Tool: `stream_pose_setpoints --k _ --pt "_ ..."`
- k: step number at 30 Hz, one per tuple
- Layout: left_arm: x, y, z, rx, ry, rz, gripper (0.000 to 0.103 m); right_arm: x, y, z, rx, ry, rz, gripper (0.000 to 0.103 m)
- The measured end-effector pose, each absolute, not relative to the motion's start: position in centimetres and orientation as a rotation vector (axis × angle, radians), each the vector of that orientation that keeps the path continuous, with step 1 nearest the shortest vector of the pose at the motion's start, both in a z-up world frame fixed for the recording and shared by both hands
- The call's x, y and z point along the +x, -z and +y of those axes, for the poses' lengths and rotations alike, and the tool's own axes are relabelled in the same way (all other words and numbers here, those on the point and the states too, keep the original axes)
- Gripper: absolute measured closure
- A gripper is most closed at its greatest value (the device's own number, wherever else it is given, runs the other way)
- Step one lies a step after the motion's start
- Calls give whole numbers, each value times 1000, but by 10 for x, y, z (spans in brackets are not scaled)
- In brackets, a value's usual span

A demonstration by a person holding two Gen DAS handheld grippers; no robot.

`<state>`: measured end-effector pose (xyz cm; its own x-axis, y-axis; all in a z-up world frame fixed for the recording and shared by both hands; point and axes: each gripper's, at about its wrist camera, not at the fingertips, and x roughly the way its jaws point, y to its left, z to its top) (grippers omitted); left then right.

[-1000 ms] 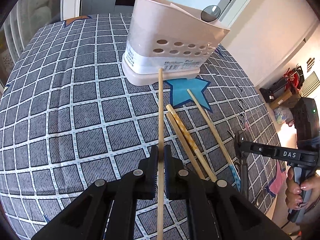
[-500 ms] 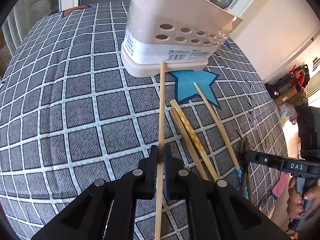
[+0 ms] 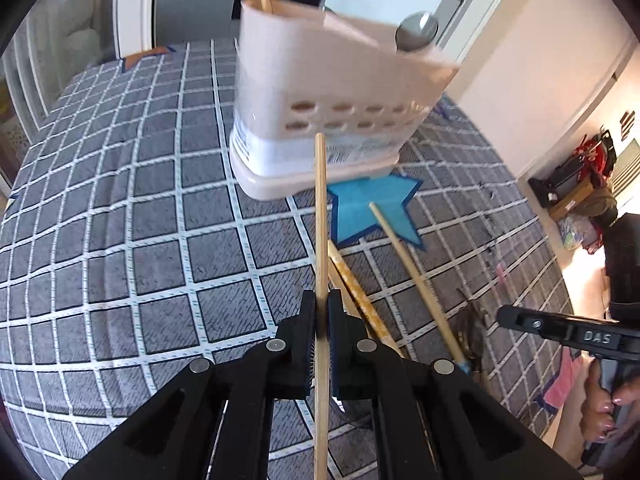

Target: Organize utensils

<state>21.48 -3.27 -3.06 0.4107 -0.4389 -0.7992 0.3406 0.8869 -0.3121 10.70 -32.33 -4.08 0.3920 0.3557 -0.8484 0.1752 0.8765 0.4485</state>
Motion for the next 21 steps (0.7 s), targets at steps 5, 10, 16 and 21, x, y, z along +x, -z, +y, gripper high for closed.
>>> stream_pose_setpoints --k 5,10,16,21 --pt "211 22 -24 -133 490 1019 66 116 46 -315 513 -117 1213 52" --pt "204 18 -17 -133 478 1002 66 131 54 -292 461 -107 1231 101" --pt "200 14 -6 -164 460 981 66 127 30 -263 374 -205 1170 101" --pt "194 1 1 -199 457 940 66 122 11 -262 372 -213 1100 101"
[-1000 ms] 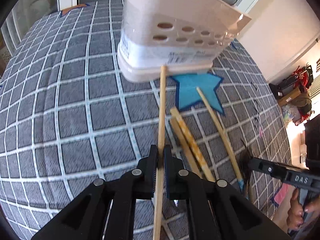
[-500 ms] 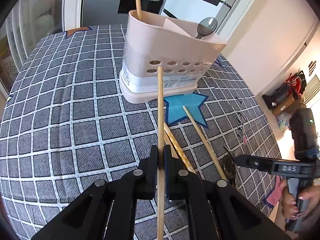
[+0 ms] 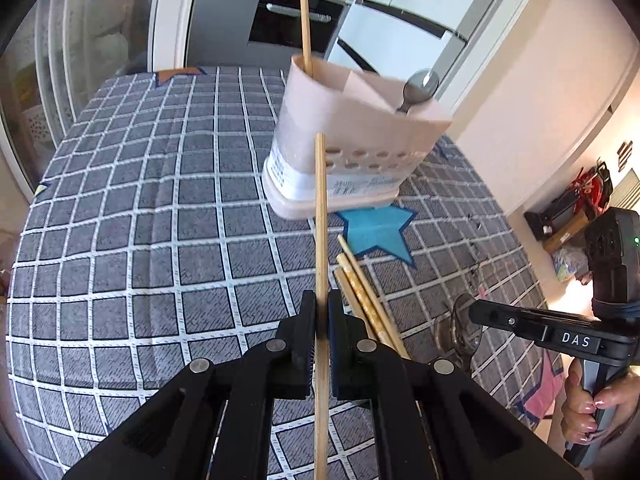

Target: Organize utensils

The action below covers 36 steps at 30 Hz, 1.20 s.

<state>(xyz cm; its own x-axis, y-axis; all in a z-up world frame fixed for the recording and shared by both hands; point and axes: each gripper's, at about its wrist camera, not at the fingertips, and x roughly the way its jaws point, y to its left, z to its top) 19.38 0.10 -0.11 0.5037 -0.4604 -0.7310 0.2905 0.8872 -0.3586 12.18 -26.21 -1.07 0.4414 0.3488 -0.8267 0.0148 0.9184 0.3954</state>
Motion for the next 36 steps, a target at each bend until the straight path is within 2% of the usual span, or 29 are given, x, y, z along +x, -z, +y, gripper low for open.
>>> stream_pose_setpoints --k 11,18,26,36 --pt "196 -89 15 -291 457 695 66 118 -81 -260 258 -145 808 101" --pt "234 -147 13 -312 439 551 66 151 -129 -260 240 -115 696 101" --pt "290 -168 -4 -287 373 438 66 206 -165 -255 204 -36 586 101" --pt "332 -151 -28 -278 317 349 66 272 -170 -235 141 10 490 101"
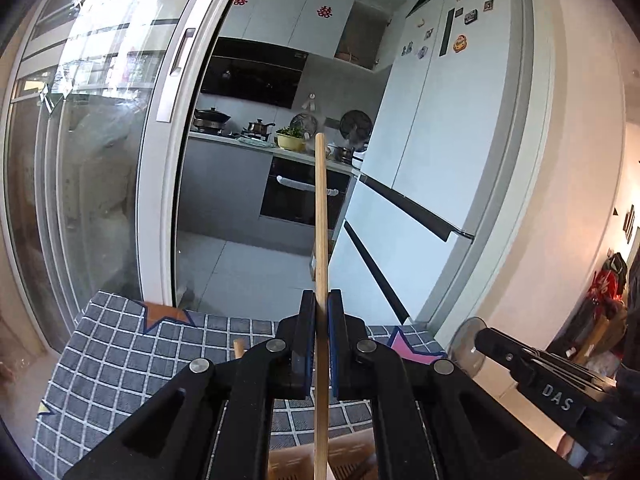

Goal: Organize utensils
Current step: 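Lower the chopstick into the caddy with the left gripper while the right gripper drops the spoon in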

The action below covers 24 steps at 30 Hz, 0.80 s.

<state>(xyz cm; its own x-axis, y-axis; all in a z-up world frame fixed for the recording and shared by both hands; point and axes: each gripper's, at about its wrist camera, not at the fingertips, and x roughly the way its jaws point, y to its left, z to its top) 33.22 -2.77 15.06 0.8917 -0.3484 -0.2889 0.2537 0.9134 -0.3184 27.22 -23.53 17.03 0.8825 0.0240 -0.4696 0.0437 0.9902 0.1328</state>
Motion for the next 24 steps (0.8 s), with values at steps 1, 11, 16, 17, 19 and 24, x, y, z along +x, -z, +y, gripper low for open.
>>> stream_pose_setpoints --k 1,11,16,17,19,24 --pt "334 -147 -29 -279 314 348 66 277 -168 -233 133 13 483 101" --pt "334 -103 -46 -208 274 341 66 295 -125 -208 21 -2 425 101" --pt "326 -82 -48 -185 246 353 66 284 -102 -202 -8 -21 441 102" --pt "323 -78 -49 -171 238 350 66 282 -98 -202 -5 -23 446 102" --pt "318 -72 -52 -139 231 355 66 279 -92 -204 2 -31 461 102" --pt "307 -63 -51 -85 197 378 65 271 -84 -205 -6 -59 498 100"
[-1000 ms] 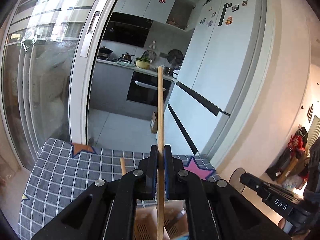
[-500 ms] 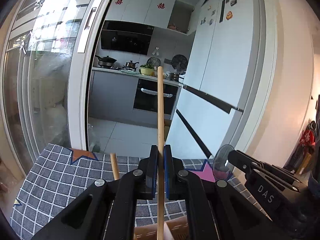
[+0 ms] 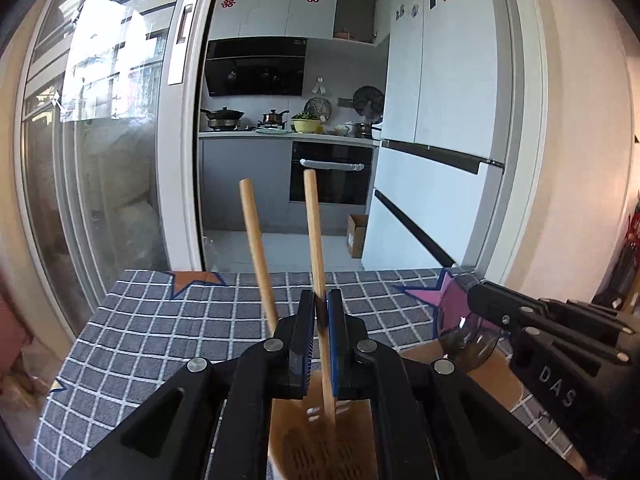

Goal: Organize utensils
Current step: 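Lower the chopstick into the caddy with the left gripper while the right gripper drops the spoon in, then grasp a wooden chopstick with the left gripper while the right gripper grasps a clear spoon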

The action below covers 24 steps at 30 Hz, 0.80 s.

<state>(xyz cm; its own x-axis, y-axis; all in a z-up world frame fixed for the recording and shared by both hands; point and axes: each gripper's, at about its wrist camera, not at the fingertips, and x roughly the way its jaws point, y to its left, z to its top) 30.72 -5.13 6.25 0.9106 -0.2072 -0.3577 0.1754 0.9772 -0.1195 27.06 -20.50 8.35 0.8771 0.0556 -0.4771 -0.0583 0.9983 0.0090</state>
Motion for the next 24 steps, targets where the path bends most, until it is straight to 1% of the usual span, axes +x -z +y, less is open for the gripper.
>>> stream_pose_setpoints --k 3,4,6,7,8,11,12,13,14,15,18,24 --pt "300 -66 -46 -79 191 389 65 269 -82 -207 -1 -76 533 100" --pt "298 -67 -44 -79 191 393 65 269 -83 -208 7 -76 540 98" --pt "295 -69 -41 -78 187 405 65 269 -84 -212 33 -79 557 82" --pt "294 -69 -39 -76 184 410 64 267 -85 -215 53 -78 559 67" --pt "294 -70 -37 -75 183 416 64 264 -88 -219 75 -76 556 63" --pt "285 -73 -30 -77 187 431 64 256 -94 -227 117 -77 560 62" --pt "281 -74 -28 -76 188 436 63 254 -95 -229 125 -76 563 62" --pt "277 -74 -26 -73 188 439 57 249 -97 -232 136 -74 567 60" --pt "273 -75 -24 -67 183 445 26 243 -99 -235 143 -70 572 59" --pt "265 -76 -21 -63 170 455 0 239 -100 -237 145 -64 576 58" --pt "240 -80 -11 -77 183 439 0 218 -102 -243 162 -60 588 57" --pt "206 -68 0 -80 208 534 0 175 -88 -244 179 -61 652 53"
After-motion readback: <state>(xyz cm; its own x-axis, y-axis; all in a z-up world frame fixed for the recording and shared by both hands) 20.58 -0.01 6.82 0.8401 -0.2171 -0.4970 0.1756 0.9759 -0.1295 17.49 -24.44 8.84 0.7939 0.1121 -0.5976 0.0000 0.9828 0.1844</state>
